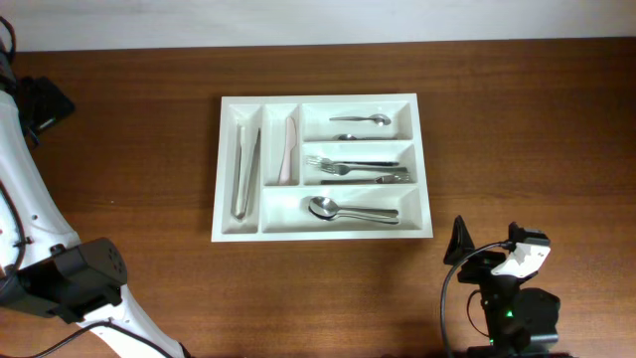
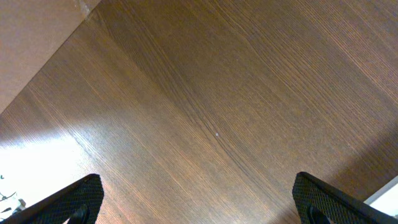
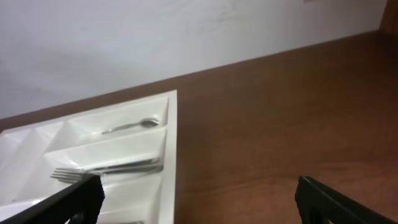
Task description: Pack container
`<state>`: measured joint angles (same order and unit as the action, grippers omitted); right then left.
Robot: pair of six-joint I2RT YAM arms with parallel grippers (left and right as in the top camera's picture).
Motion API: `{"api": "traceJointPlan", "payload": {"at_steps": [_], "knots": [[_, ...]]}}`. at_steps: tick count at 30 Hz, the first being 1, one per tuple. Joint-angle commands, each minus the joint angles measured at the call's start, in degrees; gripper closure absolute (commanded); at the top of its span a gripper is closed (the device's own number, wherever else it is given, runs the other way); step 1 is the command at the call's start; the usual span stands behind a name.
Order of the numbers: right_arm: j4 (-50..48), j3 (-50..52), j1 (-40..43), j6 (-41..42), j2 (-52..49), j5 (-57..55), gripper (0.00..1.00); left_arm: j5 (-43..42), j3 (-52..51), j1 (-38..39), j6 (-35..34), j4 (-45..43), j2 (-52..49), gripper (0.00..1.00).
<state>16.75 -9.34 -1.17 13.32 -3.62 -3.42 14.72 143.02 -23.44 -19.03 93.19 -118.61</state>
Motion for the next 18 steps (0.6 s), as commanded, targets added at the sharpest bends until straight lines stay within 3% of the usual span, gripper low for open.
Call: {"api": "traceJointPlan", "payload": {"at_steps": [1, 18], "knots": [[-0.28, 1.99, -0.33, 0.72, 0.96, 0.17, 0.01, -0.42, -0.33, -0.24, 0.68, -0.11, 0.44, 0.01], [-0.74, 4.44, -0.33, 0.70, 3.43, 0.35, 0.01, -0.42, -0.33, -0.24, 0.68, -0.11, 0.44, 0.01]]}}
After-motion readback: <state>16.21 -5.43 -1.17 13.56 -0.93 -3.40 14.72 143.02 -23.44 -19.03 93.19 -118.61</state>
